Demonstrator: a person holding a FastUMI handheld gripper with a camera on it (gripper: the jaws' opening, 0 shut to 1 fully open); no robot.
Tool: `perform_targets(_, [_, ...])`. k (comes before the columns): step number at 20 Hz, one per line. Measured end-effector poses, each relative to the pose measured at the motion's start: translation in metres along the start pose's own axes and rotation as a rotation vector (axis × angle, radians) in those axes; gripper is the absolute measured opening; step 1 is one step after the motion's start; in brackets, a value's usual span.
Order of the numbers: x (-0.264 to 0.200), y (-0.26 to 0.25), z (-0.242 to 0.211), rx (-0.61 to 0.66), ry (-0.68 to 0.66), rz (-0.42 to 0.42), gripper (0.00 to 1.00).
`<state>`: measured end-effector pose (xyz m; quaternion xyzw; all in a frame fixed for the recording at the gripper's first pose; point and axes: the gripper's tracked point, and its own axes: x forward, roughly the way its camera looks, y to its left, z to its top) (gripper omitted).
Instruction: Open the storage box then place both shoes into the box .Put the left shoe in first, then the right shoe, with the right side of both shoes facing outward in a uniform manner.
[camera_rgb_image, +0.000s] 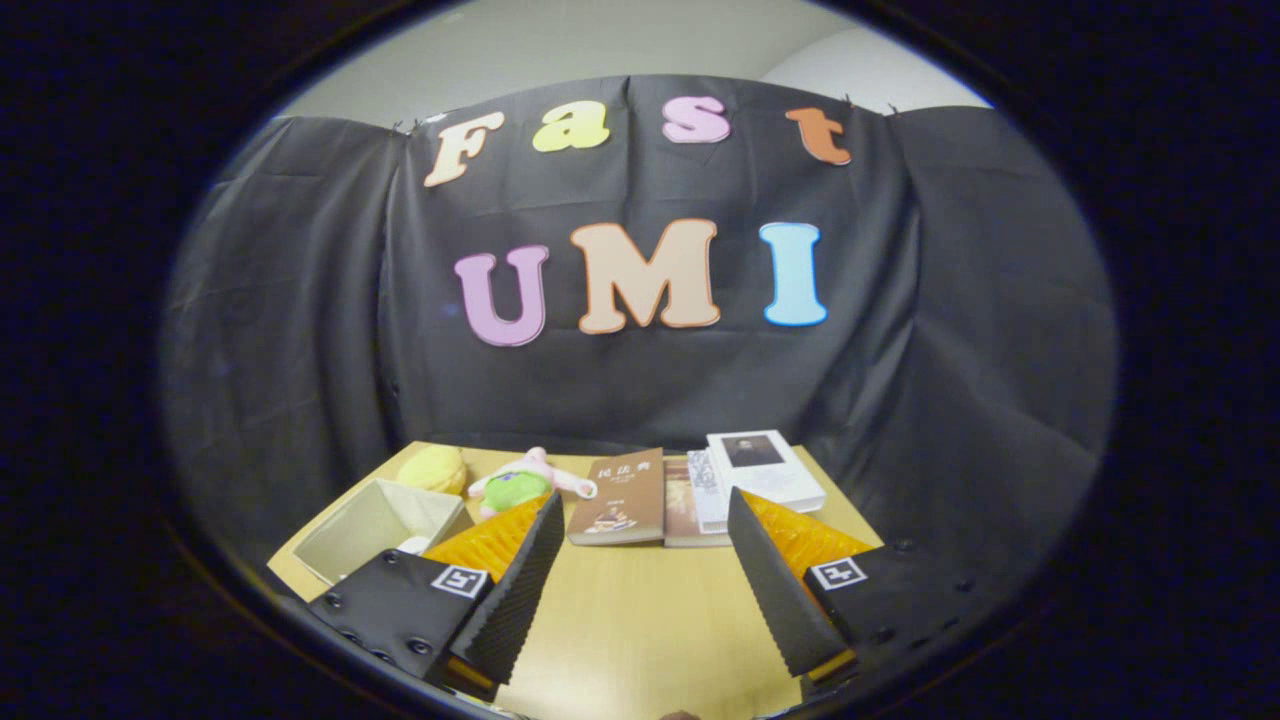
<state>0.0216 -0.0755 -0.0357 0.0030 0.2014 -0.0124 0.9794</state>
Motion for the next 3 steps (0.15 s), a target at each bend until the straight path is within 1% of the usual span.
perform_targets(3, [-0.010,-0.022,0.011,-0.012,-0.058,-0.044,1.00])
